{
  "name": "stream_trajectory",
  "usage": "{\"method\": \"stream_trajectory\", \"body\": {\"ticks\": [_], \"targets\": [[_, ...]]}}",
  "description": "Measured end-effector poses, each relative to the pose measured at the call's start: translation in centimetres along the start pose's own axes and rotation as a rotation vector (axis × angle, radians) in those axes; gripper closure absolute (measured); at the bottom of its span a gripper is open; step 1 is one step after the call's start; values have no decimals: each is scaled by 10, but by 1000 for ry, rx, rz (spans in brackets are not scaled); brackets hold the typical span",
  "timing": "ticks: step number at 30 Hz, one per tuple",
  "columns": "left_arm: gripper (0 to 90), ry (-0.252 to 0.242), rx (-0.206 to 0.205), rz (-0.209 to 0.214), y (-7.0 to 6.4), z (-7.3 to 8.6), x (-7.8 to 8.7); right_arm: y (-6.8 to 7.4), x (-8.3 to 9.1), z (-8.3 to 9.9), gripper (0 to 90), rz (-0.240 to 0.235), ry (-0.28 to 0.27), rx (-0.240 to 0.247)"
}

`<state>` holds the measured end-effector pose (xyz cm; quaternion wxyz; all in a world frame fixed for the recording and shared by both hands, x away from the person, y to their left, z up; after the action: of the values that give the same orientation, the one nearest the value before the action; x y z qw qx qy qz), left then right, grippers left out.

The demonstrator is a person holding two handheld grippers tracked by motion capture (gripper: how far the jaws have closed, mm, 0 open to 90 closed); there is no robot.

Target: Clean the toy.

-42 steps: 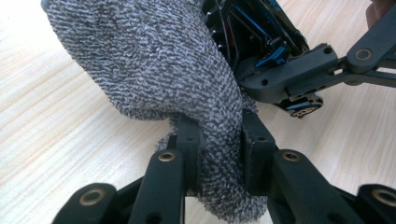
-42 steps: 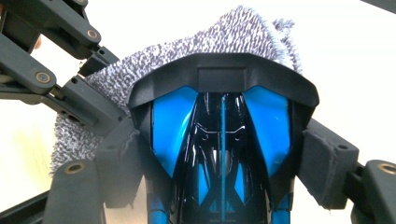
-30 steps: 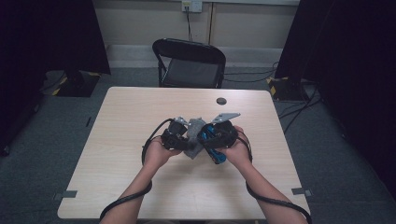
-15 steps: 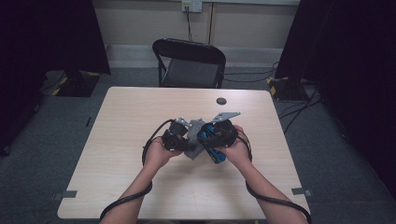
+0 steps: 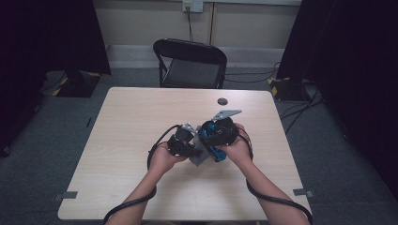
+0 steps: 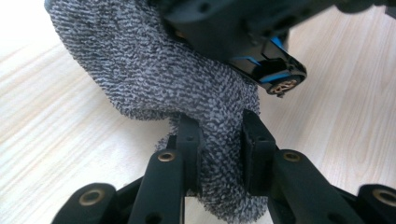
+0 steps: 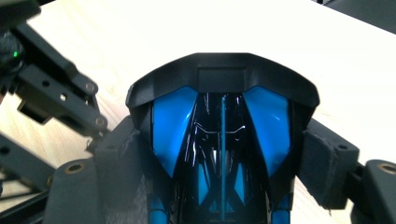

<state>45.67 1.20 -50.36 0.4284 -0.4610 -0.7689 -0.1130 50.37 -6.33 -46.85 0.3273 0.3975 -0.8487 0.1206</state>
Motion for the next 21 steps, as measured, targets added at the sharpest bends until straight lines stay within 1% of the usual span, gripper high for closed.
{"method": "stream_trajectory", "body": {"ticks": [4,7,10,11,16,18,21], "targets": [[732,4,-2,4,-1,1,-2,-2,-1,1,257,-1,-2,-9],[732,14,-11,7,-4,3,-4,-3,-1,1,257,-1,-3,-15],[732,20,-20,10,-7,4,-7,-3,0,-2,257,2,-8,-14],[732,27,-30,14,-9,4,-8,-3,0,-3,257,3,-8,-15],[731,31,-38,19,-14,4,-12,-3,2,-7,257,4,-15,-10],[732,35,-47,18,-15,4,-13,-4,2,-8,257,7,-14,-19],[731,32,-44,20,-17,5,-14,-5,1,-10,257,4,-18,-30]]}}
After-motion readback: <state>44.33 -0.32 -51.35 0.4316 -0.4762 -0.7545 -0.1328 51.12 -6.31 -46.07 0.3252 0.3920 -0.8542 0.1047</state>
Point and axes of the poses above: each handheld gripper's, and its own axes: x roughly backward along the jaws, z roughly out of its underside, y roughly to its left, the point moved 9 cm from there along -x, roughly forward along the jaws, and after that the axes turned 1 degree about y, right-handed, at the moved point
